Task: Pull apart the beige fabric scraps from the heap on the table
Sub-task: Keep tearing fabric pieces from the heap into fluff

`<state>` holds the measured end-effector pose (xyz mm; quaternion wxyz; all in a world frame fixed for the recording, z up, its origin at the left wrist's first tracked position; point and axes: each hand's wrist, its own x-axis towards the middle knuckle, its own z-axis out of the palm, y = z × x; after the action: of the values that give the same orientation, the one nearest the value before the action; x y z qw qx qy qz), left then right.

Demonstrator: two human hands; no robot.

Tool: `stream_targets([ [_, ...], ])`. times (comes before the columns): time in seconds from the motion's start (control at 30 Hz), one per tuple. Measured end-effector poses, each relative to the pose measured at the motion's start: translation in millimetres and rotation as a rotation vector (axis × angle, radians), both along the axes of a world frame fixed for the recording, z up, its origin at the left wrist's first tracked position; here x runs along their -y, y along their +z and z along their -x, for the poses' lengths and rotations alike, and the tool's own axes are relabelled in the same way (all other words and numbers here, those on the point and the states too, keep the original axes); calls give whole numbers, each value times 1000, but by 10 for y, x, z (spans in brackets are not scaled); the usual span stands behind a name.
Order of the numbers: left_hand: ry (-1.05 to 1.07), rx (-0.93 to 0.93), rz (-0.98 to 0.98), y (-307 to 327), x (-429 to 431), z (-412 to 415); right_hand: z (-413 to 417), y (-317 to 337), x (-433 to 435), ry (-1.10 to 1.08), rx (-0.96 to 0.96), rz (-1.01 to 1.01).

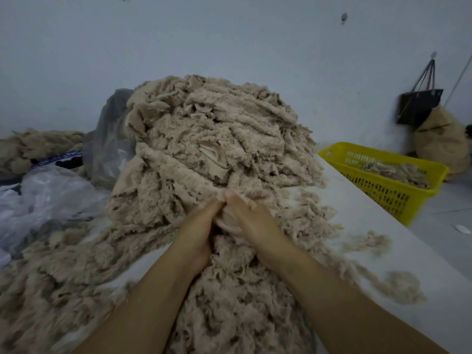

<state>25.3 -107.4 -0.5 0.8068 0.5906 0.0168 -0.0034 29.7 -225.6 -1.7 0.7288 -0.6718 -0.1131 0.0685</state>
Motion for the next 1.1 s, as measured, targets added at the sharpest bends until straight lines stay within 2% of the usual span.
stream_targets([
  [0.07, 37, -60, 113, 27, -44, -28, 6, 21, -6, 25, 7, -11],
  [0.17, 77, -102, 398, 82, -103, -51, -33, 54, 9, -56, 21, 35],
  [0.3, 155, -87, 578, 60, -48, -69, -49, 122, 51, -125, -74, -44],
  [0.37, 227, -46, 730, 23, -188, -129, -95, 182, 208, -177, -134, -207],
  [0.43, 270, -39, 799, 6, -398, -168, -177, 238, 434, -299, -191, -459],
  [0.5, 218, 7, 736, 11, -433, -117, -222, 241, 550, -391, -265, -570],
  [0.57, 94, 48, 533, 31, -232, -53, -227, 213, 479, -356, -309, -585],
  [0.67, -27, 81, -82, -25, 114, 16, -225, 183, 333, -270, -290, -545],
  [0.73, -80, 182, -479, -69, 183, 60, -212, 186, 325, -194, -254, -618],
  [0.77, -132, 228, -616, -100, 188, 78, -209, 190, 336, -163, -245, -649],
  [0.83, -167, 275, -772, -159, 160, 86, -219, 194, 355, -135, -228, -704],
  [0.9, -59, 276, -824, -182, 114, 55, -253, 193, 371, -141, -202, -773],
  [0.93, -8, 246, -790, -175, 79, 26, -271, 194, 384, -156, -189, -812],
  [1.03, 72, 104, -539, -41, -15, 22, -312, 171, 446, -262, -181, -873],
  [1.1, 42, 38, -316, 13, -50, 51, -348, 137, 472, -378, -196, -839],
])
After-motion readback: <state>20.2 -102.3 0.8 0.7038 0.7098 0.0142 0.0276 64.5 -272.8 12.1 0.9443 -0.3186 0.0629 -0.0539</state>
